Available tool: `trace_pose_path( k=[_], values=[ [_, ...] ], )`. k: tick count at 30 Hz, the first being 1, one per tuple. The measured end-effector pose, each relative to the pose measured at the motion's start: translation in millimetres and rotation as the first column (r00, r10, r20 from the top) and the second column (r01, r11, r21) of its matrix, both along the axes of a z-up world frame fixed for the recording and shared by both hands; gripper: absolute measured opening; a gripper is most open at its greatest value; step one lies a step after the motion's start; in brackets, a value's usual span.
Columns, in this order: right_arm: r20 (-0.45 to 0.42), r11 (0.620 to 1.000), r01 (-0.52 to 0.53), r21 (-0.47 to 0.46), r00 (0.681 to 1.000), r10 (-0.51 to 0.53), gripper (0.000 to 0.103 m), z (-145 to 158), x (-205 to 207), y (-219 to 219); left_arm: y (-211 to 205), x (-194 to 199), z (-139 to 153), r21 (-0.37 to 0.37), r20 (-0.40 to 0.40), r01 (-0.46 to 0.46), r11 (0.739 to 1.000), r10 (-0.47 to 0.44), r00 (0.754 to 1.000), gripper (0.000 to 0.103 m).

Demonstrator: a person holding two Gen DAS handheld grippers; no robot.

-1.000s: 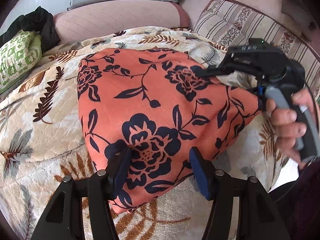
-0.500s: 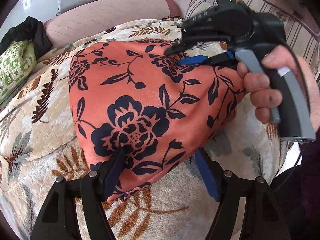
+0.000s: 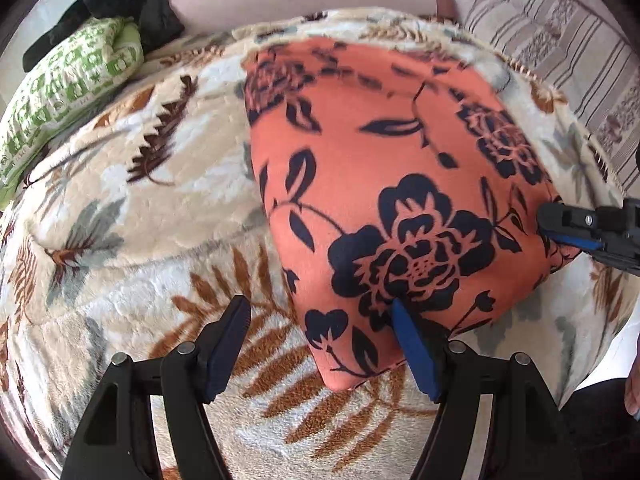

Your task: Fold small clothes

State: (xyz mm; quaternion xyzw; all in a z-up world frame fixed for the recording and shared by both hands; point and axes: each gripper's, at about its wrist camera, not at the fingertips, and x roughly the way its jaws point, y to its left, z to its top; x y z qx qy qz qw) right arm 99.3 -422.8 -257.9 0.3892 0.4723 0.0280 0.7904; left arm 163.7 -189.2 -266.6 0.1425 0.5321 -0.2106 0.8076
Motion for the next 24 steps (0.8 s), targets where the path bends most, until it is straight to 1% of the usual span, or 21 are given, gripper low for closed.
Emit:
trace_pose_path(
  k=[1, 2, 3, 4, 7, 8, 9, 11, 12, 14, 16, 18, 20, 24],
  values=[
    [-0.051, 1.000, 0.006, 0.005, 0.999, -0.006, 0.022, -15.9, -4.5, 1.4, 2.6, -2.9, -0.6, -0.020, 0.016, -0.019, 1.000, 0.019, 1.000, 0.074],
    [-0.059, 1.000, 0.011, 0.027, 0.998, -0.009, 0.021, -24.2, -8.1, 2.2, 4.4, -5.4, 1.5, -0.025, 0.027, -0.034, 0.999, 0.035, 0.999, 0.075],
    [-0.056, 0.999, 0.011, 0.030, 0.998, -0.009, 0.021, -24.0, -9.2, 3.2, 5.2, -8.0, 4.6, -0.023, 0.030, -0.038, 0.999, 0.039, 0.999, 0.075],
    [-0.046, 1.000, 0.002, 0.004, 0.999, -0.001, 0.021, -19.8, -9.1, 5.0, 6.0, -11.2, 8.8, -0.019, 0.039, -0.041, 0.999, 0.041, 0.998, 0.074],
    [-0.029, 0.998, -0.009, -0.063, 1.000, 0.007, 0.021, -14.3, -11.0, 12.5, 9.5, -27.1, 30.1, -0.001, 0.110, -0.036, 0.999, 0.036, 0.993, 0.074],
    [-0.017, 0.996, -0.006, -0.086, 1.000, 0.004, 0.024, -9.0, -12.9, 15.6, 11.8, -32.5, 39.4, -0.001, 0.143, -0.036, 0.999, 0.035, 0.989, 0.074],
    [0.008, 0.993, -0.007, -0.121, 1.000, 0.008, 0.024, -1.1, -15.3, 19.6, 14.2, -35.6, 51.2, -0.004, 0.174, -0.036, 0.999, 0.037, 0.984, 0.074],
    [0.076, 0.975, 0.003, -0.222, 0.997, 0.014, 0.024, 18.8, -24.5, 29.8, 20.2, -45.4, 70.7, -0.019, 0.229, -0.047, 0.999, 0.050, 0.972, 0.074],
    [0.110, 0.968, 0.016, -0.250, 0.994, 0.012, 0.024, 26.5, -29.6, 33.2, 22.8, -49.9, 80.2, -0.025, 0.256, -0.056, 0.998, 0.060, 0.965, 0.074],
    [0.177, 0.962, 0.054, -0.269, 0.984, -0.006, 0.024, 40.7, -41.7, 38.6, 27.7, -57.6, 97.2, -0.034, 0.307, -0.068, 0.997, 0.075, 0.949, 0.074],
    [0.231, 0.941, 0.107, -0.321, 0.972, -0.032, 0.024, 54.9, -50.2, 45.0, 33.1, -66.5, 111.1, -0.035, 0.356, -0.078, 0.996, 0.086, 0.931, 0.074],
    [0.264, 0.906, 0.148, -0.397, 0.964, -0.043, 0.024, 66.3, -52.0, 55.3, 38.8, -74.5, 121.2, -0.038, 0.393, -0.082, 0.996, 0.090, 0.915, 0.074],
    [0.279, 0.883, 0.163, -0.439, 0.959, -0.038, 0.024, 72.2, -56.2, 62.8, 45.8, -80.8, 128.1, -0.039, 0.414, -0.087, 0.995, 0.095, 0.905, 0.074],
    [0.273, 0.844, 0.166, -0.510, 0.962, -0.024, 0.024, 75.6, -57.6, 81.3, 60.6, -88.7, 136.4, -0.043, 0.433, -0.106, 0.993, 0.114, 0.894, 0.075]
  ],
)
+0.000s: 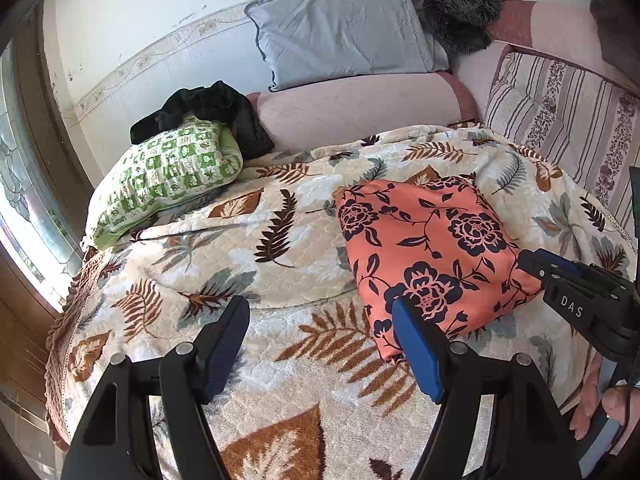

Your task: Fold small clothes

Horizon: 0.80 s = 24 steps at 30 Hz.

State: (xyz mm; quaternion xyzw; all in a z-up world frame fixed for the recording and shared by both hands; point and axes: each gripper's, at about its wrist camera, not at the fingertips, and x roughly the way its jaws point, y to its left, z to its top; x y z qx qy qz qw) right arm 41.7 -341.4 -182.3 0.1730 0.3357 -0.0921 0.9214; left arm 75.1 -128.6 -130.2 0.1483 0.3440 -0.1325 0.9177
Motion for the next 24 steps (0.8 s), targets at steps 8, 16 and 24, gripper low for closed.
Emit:
trace_pose_path(
  k=[8, 16, 24],
  values=[
    [-0.015, 0.997, -0.023, -0.075, 1.000, 0.022, 0.024, -3.5, 4.4, 25.4, 16.5, -6.4, -0.3, 0.005, -0.002, -0.035, 0.999, 0.035, 0.999, 0.075],
    [-0.034, 0.993, -0.037, -0.110, 0.999, 0.034, 0.024, -6.4, 8.2, 32.5, 18.3, -2.3, -5.2, 0.009, -0.014, -0.046, 0.999, 0.046, 0.999, 0.075],
    [-0.049, 0.993, -0.029, -0.113, 0.999, 0.024, 0.024, -9.7, 13.1, 27.8, 9.6, 2.0, -16.5, 0.030, -0.037, -0.035, 0.999, 0.037, 0.999, 0.075]
  ],
)
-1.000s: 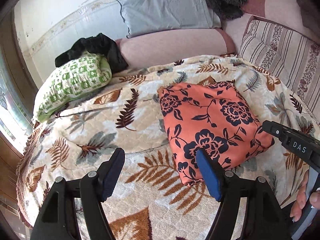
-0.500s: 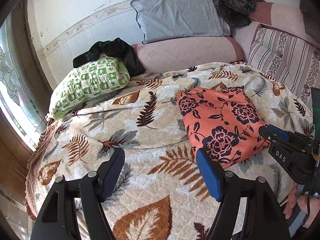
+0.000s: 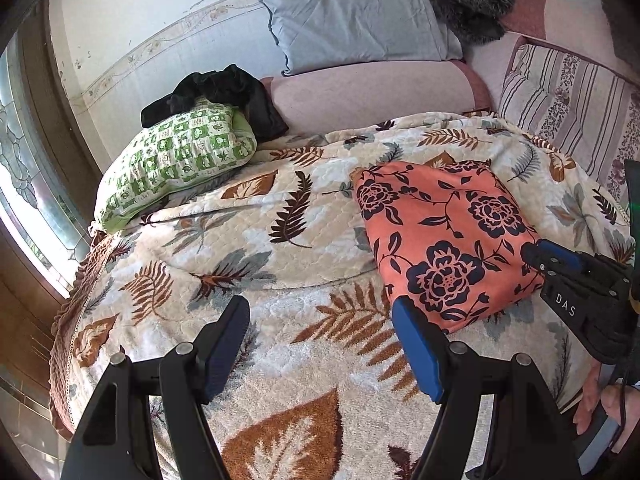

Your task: Fold small clothes

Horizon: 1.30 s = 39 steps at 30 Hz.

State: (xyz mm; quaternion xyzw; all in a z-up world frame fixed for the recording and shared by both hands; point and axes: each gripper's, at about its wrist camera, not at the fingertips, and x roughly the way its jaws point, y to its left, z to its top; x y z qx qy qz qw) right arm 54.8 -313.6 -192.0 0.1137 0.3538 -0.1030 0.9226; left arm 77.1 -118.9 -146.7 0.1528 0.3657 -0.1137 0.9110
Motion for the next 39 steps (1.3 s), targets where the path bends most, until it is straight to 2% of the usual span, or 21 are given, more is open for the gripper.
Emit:
trace_pose_path(
  k=[3, 6, 7, 8, 9, 10, 13, 16, 20, 23, 26, 27, 29, 31, 32, 33, 34, 35, 37, 39],
  values=[
    [0.007, 0.999, -0.006, 0.033, 1.000, 0.005, 0.024, 2.2, 1.0, -8.1, -2.5, 6.2, -4.5, -0.017, -0.033, 0.021, 1.000, -0.021, 0.999, 0.075],
    [0.023, 0.988, -0.006, 0.152, 1.000, 0.002, 0.026, 1.5, 3.3, -35.2, -3.5, 19.9, -10.3, -0.085, -0.097, 0.057, 0.995, -0.065, 0.993, 0.075],
    [0.024, 0.974, -0.009, 0.225, 1.000, 0.004, 0.040, -1.2, 5.8, -48.7, -3.9, 26.8, -13.7, -0.128, -0.132, 0.078, 0.989, -0.095, 0.987, 0.076],
    [0.025, 0.953, -0.008, 0.303, 1.000, 0.001, 0.077, -5.1, 8.5, -63.1, -4.4, 34.8, -18.0, -0.170, -0.168, 0.094, 0.981, -0.123, 0.978, 0.078],
    [0.024, 0.930, 0.006, 0.368, 1.000, -0.016, 0.091, -9.7, 10.4, -77.4, -5.9, 43.4, -23.0, -0.206, -0.201, 0.104, 0.973, -0.146, 0.969, 0.078],
    [0.033, 0.910, 0.028, 0.413, 0.998, -0.046, 0.095, -13.4, 10.6, -90.6, -8.1, 52.0, -28.5, -0.233, -0.229, 0.108, 0.966, -0.163, 0.960, 0.078],
    [0.024, 0.854, 0.058, 0.517, 0.996, -0.083, 0.095, -28.0, 17.0, -123.7, -17.2, 78.4, -45.9, -0.276, -0.293, 0.108, 0.955, -0.191, 0.937, 0.078],
    [-0.029, 0.781, 0.101, 0.616, 0.994, -0.105, 0.095, -49.0, 33.3, -153.1, -28.5, 101.7, -62.6, -0.331, -0.363, 0.105, 0.938, -0.230, 0.903, 0.078],
    [-0.058, 0.723, 0.141, 0.677, 0.989, -0.138, 0.095, -66.9, 59.2, -183.0, -37.7, 125.9, -79.6, -0.411, -0.431, 0.058, 0.910, -0.250, 0.867, 0.078],
    [-0.078, 0.661, 0.126, 0.740, 0.992, -0.102, 0.095, -82.7, 79.9, -191.4, -45.3, 141.0, -91.1, -0.457, -0.481, 0.020, 0.889, -0.266, 0.836, 0.078],
    [-0.114, 0.596, 0.108, 0.796, 0.993, -0.027, 0.095, -104.0, 99.8, -184.8, -57.6, 151.9, -104.6, -0.467, -0.523, 0.016, 0.884, -0.291, 0.801, 0.079],
    [-0.128, 0.588, 0.103, 0.802, 0.992, 0.001, 0.095, -109.3, 105.7, -179.1, -60.1, 154.4, -107.4, -0.465, -0.528, 0.012, 0.885, -0.288, 0.799, 0.079],
    [-0.129, 0.632, 0.072, 0.771, 0.991, 0.044, 0.095, -106.1, 113.9, -164.8, -61.2, 157.6, -111.3, -0.485, -0.536, -0.001, 0.874, -0.297, 0.790, 0.081],
    [-0.125, 0.626, 0.031, 0.780, 0.987, 0.106, 0.095, -106.9, 119.4, -147.4, -57.6, 160.4, -114.2, -0.508, -0.542, -0.020, 0.861, -0.301, 0.785, 0.081],
    [-0.131, 0.641, 0.024, 0.767, 0.984, 0.120, 0.094, -106.3, 121.0, -138.6, -56.3, 159.7, -114.5, -0.515, -0.539, -0.023, 0.857, -0.303, 0.786, 0.081],
    [-0.140, 0.685, 0.022, 0.728, 0.983, 0.117, 0.093, -103.9, 121.0, -130.6, -55.8, 158.5, -113.6, -0.511, -0.532, -0.017, 0.859, -0.301, 0.792, 0.078],
    [-0.149, 0.723, 0.017, 0.691, 0.982, 0.119, 0.086, -100.8, 121.8, -122.8, -56.2, 157.2, -112.7, -0.499, -0.522, -0.006, 0.867, -0.295, 0.800, 0.075],
    [-0.153, 0.745, 0.015, 0.667, 0.981, 0.118, 0.078, -98.8, 122.2, -116.9, -56.8, 155.3, -111.5, -0.482, -0.514, 0.004, 0.876, -0.287, 0.809, 0.068],
    [-0.146, 0.748, 0.017, 0.663, 0.983, 0.107, 0.066, -95.9, 119.8, -111.7, -57.6, 152.0, -108.0, -0.470, -0.497, 0.013, 0.883, -0.277, 0.822, 0.061],
    [-0.119, 0.768, 0.003, 0.640, 0.988, 0.094, 0.060, -86.3, 116.2, -107.2, -56.3, 150.6, -103.0, -0.466, -0.485, 0.010, 0.885, -0.264, 0.834, 0.053]
  ],
)
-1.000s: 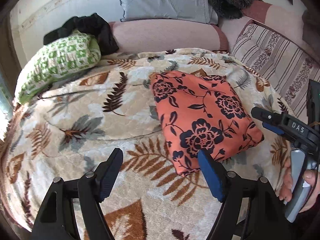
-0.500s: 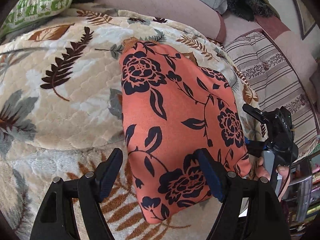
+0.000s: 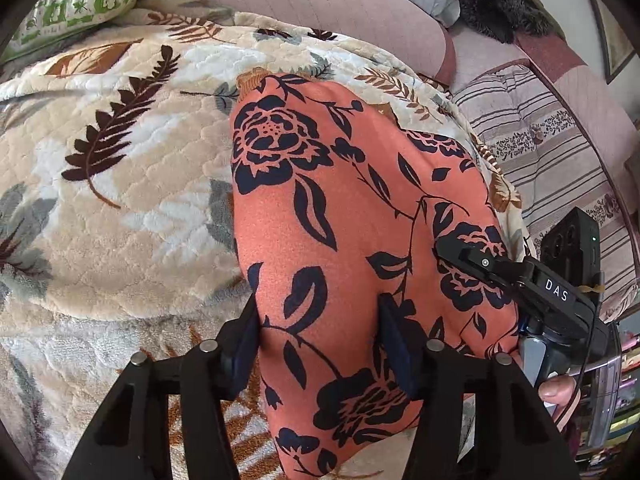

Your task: Fold small clothes

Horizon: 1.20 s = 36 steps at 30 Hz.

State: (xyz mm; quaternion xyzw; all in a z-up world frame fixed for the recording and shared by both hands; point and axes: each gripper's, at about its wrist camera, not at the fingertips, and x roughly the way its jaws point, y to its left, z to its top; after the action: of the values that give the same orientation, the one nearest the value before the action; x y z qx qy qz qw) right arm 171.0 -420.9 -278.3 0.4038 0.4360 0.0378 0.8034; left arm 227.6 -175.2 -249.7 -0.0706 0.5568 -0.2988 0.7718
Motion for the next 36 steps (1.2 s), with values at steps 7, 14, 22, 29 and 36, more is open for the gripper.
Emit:
trace_pose_path(
  k=[7, 14, 22, 29, 36],
  values=[
    [0.192, 0.995, 0.004, -0.103, 0.981, 0.016, 0.054, 49.5, -13.9, 32.7, 29.2, -11.7, 50.5, 0.005, 0.136, -0.041, 0.999, 0.040, 0.990, 0.049],
    [0.299, 0.996, -0.071, -0.046, 0.951, 0.082, 0.053, 64.4, -16.7, 86.6, 90.7, -41.0, 76.1, 0.069, 0.240, -0.123, 0.990, 0.103, 0.965, 0.049],
    [0.103, 0.985, -0.117, -0.130, 0.986, 0.131, 0.062, 2.2, -6.7, 152.2, 129.0, -46.6, 13.1, 0.190, 0.195, -0.209, 0.959, 0.172, 0.966, 0.059],
    [0.111, 0.964, -0.052, -0.262, 0.990, 0.083, 0.071, 25.6, -32.0, 144.5, 129.6, -78.2, 51.5, 0.313, 0.399, -0.267, 0.911, 0.130, 0.908, 0.069],
    [0.244, 0.885, 0.042, -0.464, 0.966, 0.082, 0.071, 89.7, -97.4, 161.8, 159.7, -112.9, 109.0, 0.283, 0.590, -0.438, 0.853, 0.205, 0.781, 0.083]
  ],
)
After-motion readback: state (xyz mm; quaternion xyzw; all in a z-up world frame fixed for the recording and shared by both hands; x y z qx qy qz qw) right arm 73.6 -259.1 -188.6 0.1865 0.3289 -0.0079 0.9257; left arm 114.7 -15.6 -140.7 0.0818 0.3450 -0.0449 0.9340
